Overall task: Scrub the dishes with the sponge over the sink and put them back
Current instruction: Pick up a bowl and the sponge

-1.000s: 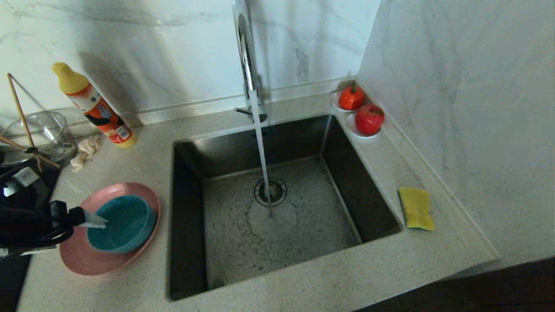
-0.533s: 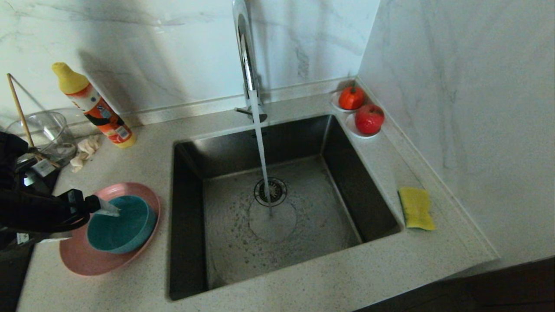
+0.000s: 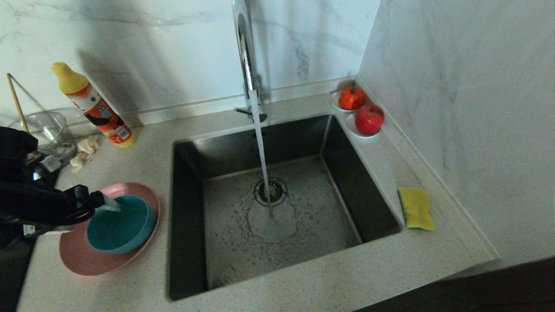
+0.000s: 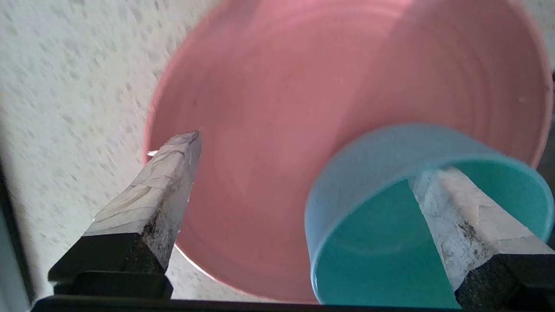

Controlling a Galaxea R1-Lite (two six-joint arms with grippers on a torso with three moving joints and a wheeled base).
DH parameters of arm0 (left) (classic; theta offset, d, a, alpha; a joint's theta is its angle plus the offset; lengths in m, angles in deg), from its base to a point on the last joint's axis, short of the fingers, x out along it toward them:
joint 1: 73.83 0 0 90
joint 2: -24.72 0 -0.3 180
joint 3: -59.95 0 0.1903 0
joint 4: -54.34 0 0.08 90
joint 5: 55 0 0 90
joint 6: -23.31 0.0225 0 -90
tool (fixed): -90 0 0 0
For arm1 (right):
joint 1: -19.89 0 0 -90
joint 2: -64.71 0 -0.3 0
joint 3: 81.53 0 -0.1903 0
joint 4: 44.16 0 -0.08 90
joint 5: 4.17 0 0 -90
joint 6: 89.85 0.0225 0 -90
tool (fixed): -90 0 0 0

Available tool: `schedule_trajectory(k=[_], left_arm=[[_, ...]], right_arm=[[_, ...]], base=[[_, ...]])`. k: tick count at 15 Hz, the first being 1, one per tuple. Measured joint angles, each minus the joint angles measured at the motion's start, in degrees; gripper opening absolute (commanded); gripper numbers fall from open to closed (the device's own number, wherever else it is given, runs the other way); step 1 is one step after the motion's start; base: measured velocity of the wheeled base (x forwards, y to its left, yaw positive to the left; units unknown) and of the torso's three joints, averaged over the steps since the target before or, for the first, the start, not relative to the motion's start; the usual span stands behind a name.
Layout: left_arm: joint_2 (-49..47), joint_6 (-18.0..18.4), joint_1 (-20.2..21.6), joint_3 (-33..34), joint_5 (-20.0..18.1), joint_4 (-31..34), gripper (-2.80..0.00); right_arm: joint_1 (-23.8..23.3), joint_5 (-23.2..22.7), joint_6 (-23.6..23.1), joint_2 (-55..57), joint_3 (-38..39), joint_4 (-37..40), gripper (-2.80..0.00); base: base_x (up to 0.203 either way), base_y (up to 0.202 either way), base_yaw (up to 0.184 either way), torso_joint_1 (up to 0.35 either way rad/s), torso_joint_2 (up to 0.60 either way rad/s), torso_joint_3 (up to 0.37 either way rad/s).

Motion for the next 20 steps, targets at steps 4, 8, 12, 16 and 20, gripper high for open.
schedule_trajectory(k=[4,8,12,16,20], left_arm=[[-1.0,2.95,-0.41,-1.0,0.49,-0.11,0.0],[-1.76,3.52,-1.65,-1.42,1.93,-0.18,0.0],[-2.06,3.72,-2.66,-1.87,2.71,-0.18,0.0],[-2.33,3.73,-3.63,-2.54,3.73,-0.15,0.0],[-2.61,3.61,-3.89,-2.81,4.62,-0.16,0.0]], right_arm=[[0.0,0.0,0.01,0.0,0.0,-0.02,-2.8],[0.02,-0.02,-0.02,0.0,0.0,-0.02,-2.8],[0.0,-0.02,-0.02,0.0,0.0,0.0,-2.8],[0.0,-0.02,-0.02,0.0,0.0,0.0,-2.8],[0.0,0.0,-0.02,0.0,0.0,-0.02,-2.8]], base=[[0.0,0.0,0.0,0.0,0.0,0.0],[0.0,0.0,0.0,0.0,0.0,0.0],[0.0,0.0,0.0,0.0,0.0,0.0],[0.0,0.0,0.0,0.0,0.0,0.0],[0.0,0.0,0.0,0.0,0.0,0.0]])
